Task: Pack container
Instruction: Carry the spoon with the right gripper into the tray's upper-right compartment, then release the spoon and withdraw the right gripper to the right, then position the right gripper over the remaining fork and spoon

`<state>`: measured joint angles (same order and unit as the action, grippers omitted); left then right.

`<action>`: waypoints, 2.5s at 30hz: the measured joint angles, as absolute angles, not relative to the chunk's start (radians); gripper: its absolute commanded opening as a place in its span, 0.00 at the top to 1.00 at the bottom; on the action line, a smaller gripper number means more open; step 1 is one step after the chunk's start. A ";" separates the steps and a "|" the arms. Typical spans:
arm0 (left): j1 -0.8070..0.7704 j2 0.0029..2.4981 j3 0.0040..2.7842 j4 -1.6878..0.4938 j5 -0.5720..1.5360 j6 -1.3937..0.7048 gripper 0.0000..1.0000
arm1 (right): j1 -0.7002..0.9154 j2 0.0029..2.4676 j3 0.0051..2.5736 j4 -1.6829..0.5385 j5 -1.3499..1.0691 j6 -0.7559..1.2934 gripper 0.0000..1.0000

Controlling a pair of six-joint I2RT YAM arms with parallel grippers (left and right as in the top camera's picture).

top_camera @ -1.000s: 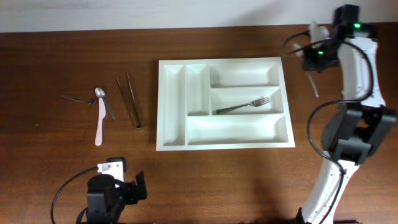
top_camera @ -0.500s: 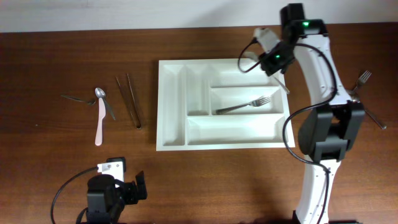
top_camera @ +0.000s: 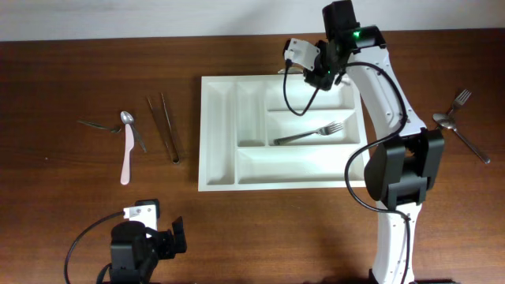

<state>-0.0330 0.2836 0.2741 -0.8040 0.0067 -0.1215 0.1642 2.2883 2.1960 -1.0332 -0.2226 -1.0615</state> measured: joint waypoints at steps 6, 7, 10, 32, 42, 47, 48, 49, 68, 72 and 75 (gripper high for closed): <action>-0.033 0.284 0.274 -0.804 0.007 -0.121 0.01 | 0.161 2.313 2.197 -1.013 -0.227 -1.107 0.96; -0.033 0.284 0.274 -0.804 0.007 -0.121 0.01 | 0.160 2.326 2.197 -1.015 -0.232 -1.109 0.96; -0.033 0.284 0.274 -0.804 0.007 -0.121 0.01 | 0.160 2.369 2.197 -1.020 -0.255 -1.112 0.96; -0.033 0.284 0.274 -0.804 0.007 -0.121 0.01 | 0.159 2.424 2.223 -1.008 -0.290 -0.964 0.47; -0.033 0.284 0.274 -0.804 0.007 -0.121 0.01 | 0.112 2.384 2.547 -1.240 -0.204 -0.665 0.08; -0.033 0.284 0.274 -0.804 0.007 -0.121 0.01 | -0.021 2.236 2.589 -1.411 -0.180 -0.542 0.04; -0.033 0.284 0.274 -0.804 0.007 -0.121 0.01 | -0.053 2.213 2.591 -1.426 -0.179 -0.518 0.04; -0.033 0.284 0.274 -0.804 0.007 -0.121 0.01 | -0.099 2.191 2.597 -1.441 -0.177 -0.487 0.04; -0.033 0.284 0.274 -0.804 0.007 -0.121 0.01 | -0.594 2.173 2.144 -1.334 -0.291 -0.152 0.02; -0.033 0.284 0.274 -0.804 0.007 -0.121 0.01 | -0.659 2.173 2.119 -1.262 -0.346 -0.109 0.02; -0.033 0.284 0.274 -0.804 0.007 -0.121 0.01 | -0.693 2.173 2.099 -1.218 -0.306 -0.038 0.03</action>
<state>-0.0330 0.2836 0.2741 -0.8040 0.0067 -0.1215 -0.6926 2.1731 2.0991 -1.2179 -0.3061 -0.0380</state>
